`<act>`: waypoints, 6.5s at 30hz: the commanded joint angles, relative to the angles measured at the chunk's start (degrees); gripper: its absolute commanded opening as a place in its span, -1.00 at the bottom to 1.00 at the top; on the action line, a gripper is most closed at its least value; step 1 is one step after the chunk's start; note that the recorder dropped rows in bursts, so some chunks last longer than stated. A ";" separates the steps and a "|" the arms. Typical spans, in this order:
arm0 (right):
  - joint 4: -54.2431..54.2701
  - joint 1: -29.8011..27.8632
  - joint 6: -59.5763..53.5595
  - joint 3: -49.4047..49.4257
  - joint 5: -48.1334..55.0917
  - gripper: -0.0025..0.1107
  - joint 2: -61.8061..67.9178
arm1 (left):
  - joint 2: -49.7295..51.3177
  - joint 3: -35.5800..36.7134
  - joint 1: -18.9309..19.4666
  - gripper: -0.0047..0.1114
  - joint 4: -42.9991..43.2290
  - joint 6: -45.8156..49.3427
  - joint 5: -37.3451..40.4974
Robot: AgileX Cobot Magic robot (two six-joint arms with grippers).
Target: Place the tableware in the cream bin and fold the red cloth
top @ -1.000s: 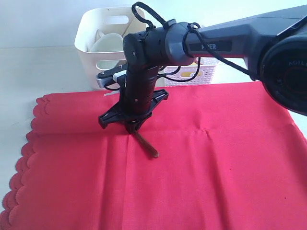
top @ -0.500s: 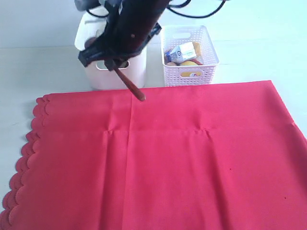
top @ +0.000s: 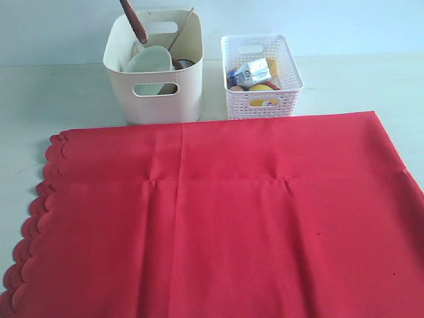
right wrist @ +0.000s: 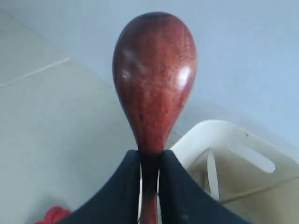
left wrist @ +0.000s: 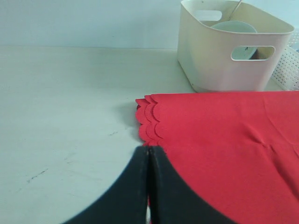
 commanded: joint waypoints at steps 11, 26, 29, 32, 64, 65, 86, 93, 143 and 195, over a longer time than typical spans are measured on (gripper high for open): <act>-0.96 -0.04 -5.88 -0.40 -19.14 -0.96 13.00 | -0.31 0.14 -0.23 -0.92 -0.32 -0.23 -0.51; -0.30 -2.08 -5.00 -0.40 -10.25 -0.26 14.66 | -0.31 0.14 -0.23 -0.92 -0.32 -0.33 -0.51; -0.30 -2.08 -5.00 -0.40 -4.13 -0.26 12.00 | -0.31 0.14 -0.23 -0.92 -0.32 -0.33 -0.51; -0.30 -2.08 -3.57 -0.40 2.24 -0.26 9.20 | -0.31 0.14 -0.23 -0.92 -0.32 -0.33 -0.51; -5.16 -2.08 1.43 6.33 54.67 -0.96 -10.18 | -0.31 0.14 -0.23 -0.92 -0.32 -0.33 -0.51; -5.32 -2.08 1.43 8.05 54.67 -0.96 -11.64 | -0.31 0.14 -0.23 -0.92 -0.32 -0.33 -0.51; -6.38 -2.08 2.02 41.79 46.79 -0.96 -54.19 | -0.31 0.14 -0.23 -0.92 -0.32 -0.33 -0.51; -6.50 -2.08 2.83 50.84 44.14 -0.96 -68.08 | -0.31 0.14 -0.23 -0.92 -0.32 -0.33 -0.51; -4.32 -2.08 8.03 65.54 37.69 -0.96 -90.61 | -0.31 0.14 -0.23 -0.92 -0.32 -0.33 -0.24; -4.33 -2.08 7.93 65.54 36.34 -0.96 -90.61 | 40.45 -28.54 -0.23 -0.92 -0.32 -0.33 -2.91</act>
